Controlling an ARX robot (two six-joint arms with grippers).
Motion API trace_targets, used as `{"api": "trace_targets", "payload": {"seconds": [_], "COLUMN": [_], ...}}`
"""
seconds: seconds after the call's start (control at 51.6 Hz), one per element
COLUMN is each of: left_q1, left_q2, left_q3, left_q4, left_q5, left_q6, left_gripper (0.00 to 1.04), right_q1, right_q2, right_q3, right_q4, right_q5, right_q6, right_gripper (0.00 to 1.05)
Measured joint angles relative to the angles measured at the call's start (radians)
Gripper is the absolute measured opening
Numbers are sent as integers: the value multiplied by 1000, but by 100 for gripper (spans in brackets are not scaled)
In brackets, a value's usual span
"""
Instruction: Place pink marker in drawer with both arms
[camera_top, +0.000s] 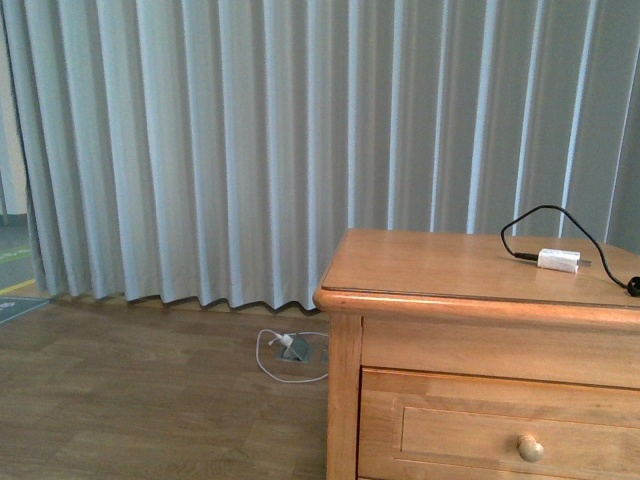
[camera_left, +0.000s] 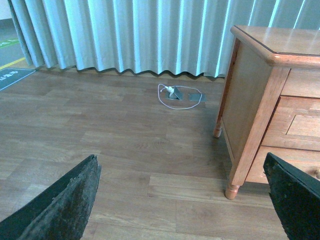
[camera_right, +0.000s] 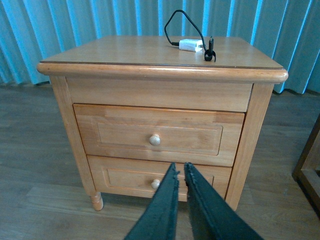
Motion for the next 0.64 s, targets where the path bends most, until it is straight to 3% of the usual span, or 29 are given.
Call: {"api": "trace_targets", "payload": {"seconds": [0.445, 0.639], "left_q1": [0, 0], "left_q2": [0, 0], "left_q3": [0, 0], "left_q4": [0, 0], "left_q5": [0, 0], "left_q6": [0, 0], "left_gripper": [99, 99], "right_q1": [0, 0], "right_q2": [0, 0], "right_q3": [0, 0], "right_q4": [0, 0], "right_q5": [0, 0], "right_q6": [1, 1], "right_gripper": [98, 96]}}
